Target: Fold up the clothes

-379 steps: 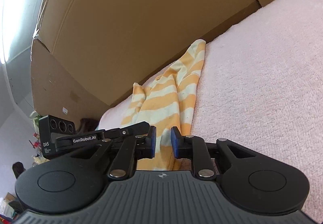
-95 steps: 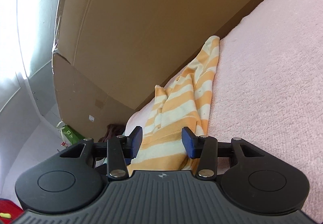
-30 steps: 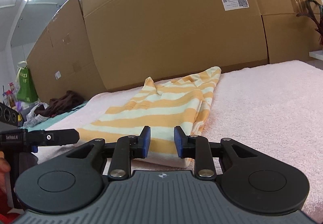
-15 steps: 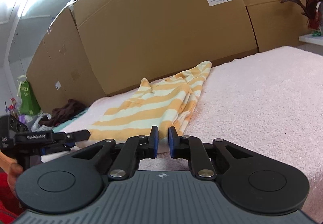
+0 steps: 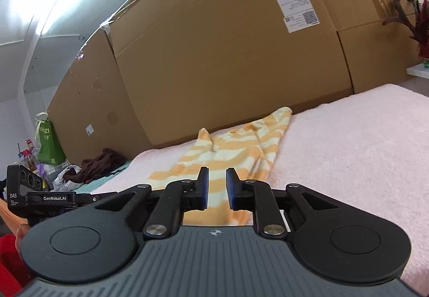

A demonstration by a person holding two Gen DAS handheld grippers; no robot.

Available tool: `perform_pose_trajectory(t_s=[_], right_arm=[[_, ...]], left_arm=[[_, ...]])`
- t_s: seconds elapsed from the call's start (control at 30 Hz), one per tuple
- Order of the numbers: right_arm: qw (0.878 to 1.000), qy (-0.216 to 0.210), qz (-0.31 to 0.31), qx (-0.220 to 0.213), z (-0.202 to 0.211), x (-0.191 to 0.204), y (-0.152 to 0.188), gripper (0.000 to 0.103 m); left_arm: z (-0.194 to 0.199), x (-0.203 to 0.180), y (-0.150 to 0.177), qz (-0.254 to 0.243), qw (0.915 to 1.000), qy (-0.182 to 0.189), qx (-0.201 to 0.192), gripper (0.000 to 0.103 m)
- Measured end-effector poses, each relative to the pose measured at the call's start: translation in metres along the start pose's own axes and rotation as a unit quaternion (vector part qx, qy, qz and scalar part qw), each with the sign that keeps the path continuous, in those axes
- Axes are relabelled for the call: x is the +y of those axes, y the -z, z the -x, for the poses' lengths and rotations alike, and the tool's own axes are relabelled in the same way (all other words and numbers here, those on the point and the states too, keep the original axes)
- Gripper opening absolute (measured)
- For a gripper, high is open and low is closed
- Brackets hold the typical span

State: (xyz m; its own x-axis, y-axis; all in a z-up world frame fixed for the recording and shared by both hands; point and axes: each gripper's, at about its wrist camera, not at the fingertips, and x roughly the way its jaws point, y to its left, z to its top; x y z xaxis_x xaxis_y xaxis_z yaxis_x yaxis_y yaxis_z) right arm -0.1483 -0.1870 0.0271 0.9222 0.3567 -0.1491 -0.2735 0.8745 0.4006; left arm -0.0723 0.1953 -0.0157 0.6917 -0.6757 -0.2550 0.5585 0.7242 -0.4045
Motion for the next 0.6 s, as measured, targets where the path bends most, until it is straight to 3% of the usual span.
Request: perform_pose_trajectory(t_s=[0.1, 0.2, 0.27, 0.37, 0.43, 0.53, 0.6], right_arm=[[0.999, 0.002, -0.013, 0.034, -0.025, 0.003, 0.000, 0.021], [0.997, 0.035, -0.016, 0.070, -0.041, 0.002, 0.006, 0.016], [0.997, 0.032, -0.020, 0.066, -0.037, -0.001, 0.007, 0.016], [0.997, 0.028, -0.027, 0.065, -0.033, -0.005, 0.007, 0.015], [0.997, 0.021, -0.034, 0.061, -0.034, -0.005, 0.004, 0.023], [0.998, 0.023, -0.014, 0.054, -0.042, 0.003, -0.001, 0.031], [0.998, 0.033, -0.021, 0.056, -0.049, 0.000, -0.002, 0.030]], left_arm=[[-0.011, -0.009, -0.008, -0.016, 0.9996, 0.004, -0.025, 0.043], [-0.029, -0.008, -0.002, -0.014, 0.9999, -0.006, 0.006, 0.044], [-0.035, -0.006, 0.007, -0.016, 0.9995, -0.013, 0.022, 0.040], [-0.039, -0.004, 0.010, -0.012, 0.9991, -0.013, 0.038, 0.043], [-0.041, -0.003, 0.002, 0.002, 0.9993, 0.002, 0.037, 0.044], [-0.054, -0.004, -0.004, -0.007, 0.9991, -0.010, 0.041, 0.068], [-0.062, -0.004, -0.002, -0.014, 0.9984, -0.023, 0.049, 0.065]])
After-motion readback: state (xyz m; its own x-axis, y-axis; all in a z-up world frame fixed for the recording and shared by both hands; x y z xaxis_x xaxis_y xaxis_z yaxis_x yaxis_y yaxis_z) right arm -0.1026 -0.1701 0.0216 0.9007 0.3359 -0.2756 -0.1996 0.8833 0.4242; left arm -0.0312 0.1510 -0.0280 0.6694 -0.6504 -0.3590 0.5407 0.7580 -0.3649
